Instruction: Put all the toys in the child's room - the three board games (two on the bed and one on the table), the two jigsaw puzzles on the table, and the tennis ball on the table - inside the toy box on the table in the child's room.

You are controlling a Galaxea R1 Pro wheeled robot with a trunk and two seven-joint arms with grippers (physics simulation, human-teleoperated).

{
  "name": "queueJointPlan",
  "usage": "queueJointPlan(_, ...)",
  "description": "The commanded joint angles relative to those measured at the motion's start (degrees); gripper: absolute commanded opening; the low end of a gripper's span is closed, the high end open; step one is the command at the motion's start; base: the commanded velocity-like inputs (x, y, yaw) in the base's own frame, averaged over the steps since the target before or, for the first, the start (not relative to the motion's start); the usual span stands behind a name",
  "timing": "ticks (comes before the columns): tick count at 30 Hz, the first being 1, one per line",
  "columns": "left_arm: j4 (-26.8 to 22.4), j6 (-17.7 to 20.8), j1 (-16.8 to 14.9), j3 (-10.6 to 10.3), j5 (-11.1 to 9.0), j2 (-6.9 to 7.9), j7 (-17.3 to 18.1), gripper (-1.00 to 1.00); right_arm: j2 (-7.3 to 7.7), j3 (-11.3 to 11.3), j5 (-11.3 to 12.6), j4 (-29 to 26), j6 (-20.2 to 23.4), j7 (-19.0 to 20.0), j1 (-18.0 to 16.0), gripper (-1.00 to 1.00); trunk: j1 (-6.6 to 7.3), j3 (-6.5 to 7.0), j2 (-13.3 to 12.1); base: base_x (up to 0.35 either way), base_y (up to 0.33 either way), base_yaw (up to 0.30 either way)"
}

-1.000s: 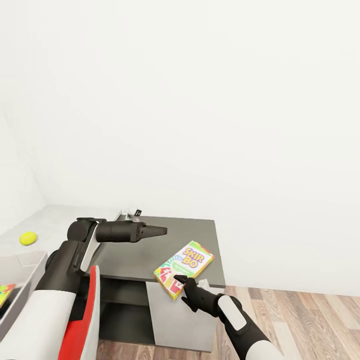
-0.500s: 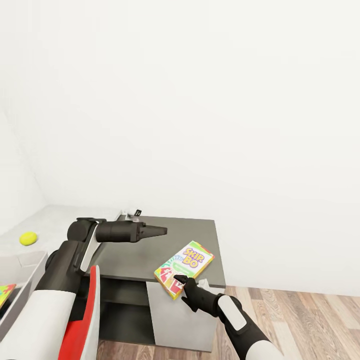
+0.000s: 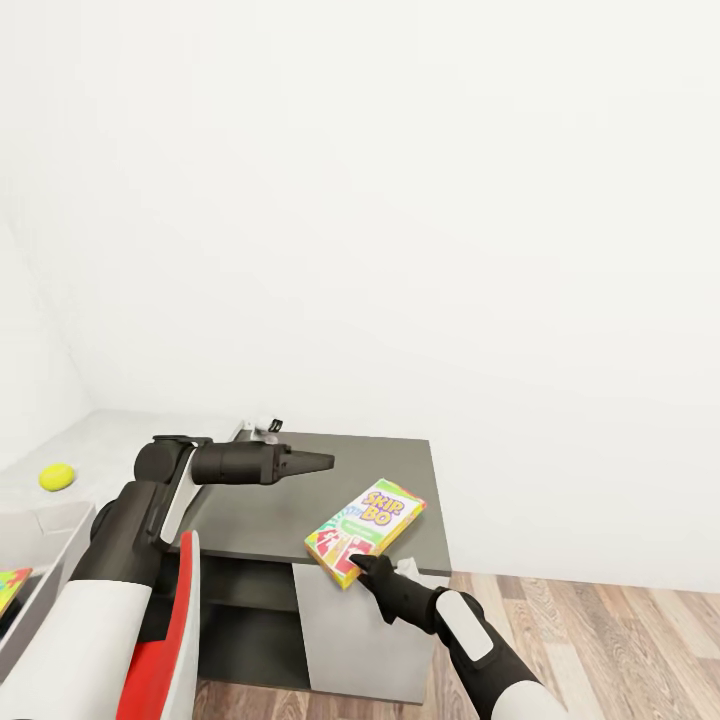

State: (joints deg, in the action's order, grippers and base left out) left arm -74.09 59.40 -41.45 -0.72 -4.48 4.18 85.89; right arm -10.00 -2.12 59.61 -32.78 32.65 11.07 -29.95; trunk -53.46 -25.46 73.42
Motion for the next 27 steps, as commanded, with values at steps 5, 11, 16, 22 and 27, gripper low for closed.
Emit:
queueJointPlan(5,0.0,0.6,0.0,-0.1,-0.2,0.04,0.1,1.00,0.00,0.0,0.0,0.0,0.1,0.1,0.0,-1.00,0.00,-0.06,0.0,0.000,0.000,0.000)
queueJointPlan(11,0.0,0.6,0.0,0.2,-0.2,0.08,0.2,1.00,0.00,0.0,0.0,0.0,0.1,0.1,0.0,-1.00,0.88,0.66,-1.6,0.000,0.000,0.000)
queueJointPlan(16,0.0,0.6,0.0,0.1,-0.2,0.05,0.2,1.00,0.00,0.0,0.0,0.0,0.0,0.1,-0.1,-1.00,1.98,1.55,-3.6,0.000,0.000,0.000)
queueJointPlan(22,0.0,0.6,0.0,0.1,0.0,0.04,0.1,1.00,0.00,-0.1,0.0,0.0,-0.2,0.1,0.0,-1.00,3.30,2.63,-6.0,0.000,0.000,0.000)
queueJointPlan(27,0.0,0.6,0.0,0.1,0.1,0.04,0.1,1.00,0.00,0.0,0.0,0.0,-0.2,0.1,0.0,-1.00,4.39,3.53,-8.0,0.000,0.000,0.000)
